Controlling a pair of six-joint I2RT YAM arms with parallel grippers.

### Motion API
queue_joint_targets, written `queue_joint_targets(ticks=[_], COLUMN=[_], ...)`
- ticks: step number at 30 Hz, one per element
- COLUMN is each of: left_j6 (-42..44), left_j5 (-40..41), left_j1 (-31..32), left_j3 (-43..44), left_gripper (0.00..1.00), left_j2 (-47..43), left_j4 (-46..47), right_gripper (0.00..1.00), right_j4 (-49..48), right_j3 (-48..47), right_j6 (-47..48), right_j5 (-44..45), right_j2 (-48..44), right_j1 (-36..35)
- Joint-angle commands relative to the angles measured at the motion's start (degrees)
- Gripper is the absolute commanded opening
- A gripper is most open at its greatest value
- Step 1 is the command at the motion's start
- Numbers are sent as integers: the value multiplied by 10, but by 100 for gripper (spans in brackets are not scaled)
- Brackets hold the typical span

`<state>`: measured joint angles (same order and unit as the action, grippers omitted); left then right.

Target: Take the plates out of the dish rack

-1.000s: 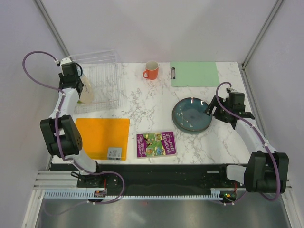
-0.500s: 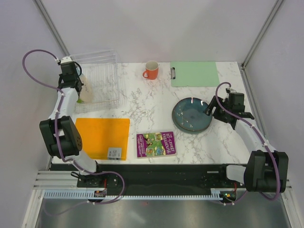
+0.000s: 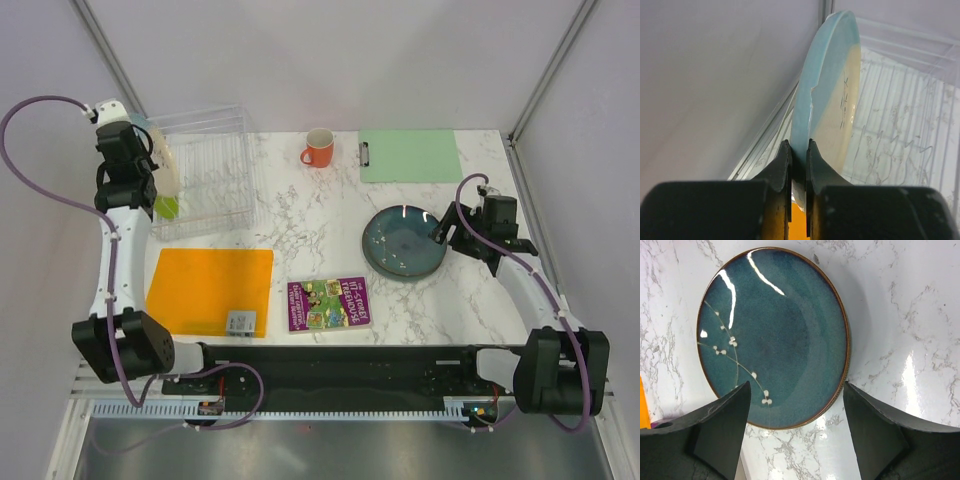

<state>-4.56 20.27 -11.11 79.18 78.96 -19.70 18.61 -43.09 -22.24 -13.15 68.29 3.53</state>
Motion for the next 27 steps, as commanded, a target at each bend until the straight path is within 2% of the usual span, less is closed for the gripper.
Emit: queue_joint_targets(ticks=[1, 5, 9, 13, 16, 20, 27], left_j6=[-19, -87, -155, -229, -279, -333, -384], left_j5=[-68, -173, -289, -450, -493, -522, -542], left_j1=[3, 4, 3, 8, 26, 56, 105], left_j3=[44, 29, -37, -95, -148, -206, -280], left_gripper=[2, 2, 2, 2, 2, 2, 2], left_j2=[-76, -120, -174, -201, -229, -261, -292], left_j4=[52, 12, 1, 19, 57, 99, 157], right_gripper=[81, 81, 83, 84, 84, 85, 85], right_j4=[5, -8, -33, -81, -124, -179, -269], right_j3=[-16, -27, -35, -24, -12, 11, 6], right_j6=[7, -3, -26, -76, -113, -159, -202], right_j5=[-23, -103, -155, -212, -205, -140, -123], right_j2=[-32, -53, -91, -105, -112, -135, -71], right_j1=[0, -1, -4, -12, -31, -119, -220])
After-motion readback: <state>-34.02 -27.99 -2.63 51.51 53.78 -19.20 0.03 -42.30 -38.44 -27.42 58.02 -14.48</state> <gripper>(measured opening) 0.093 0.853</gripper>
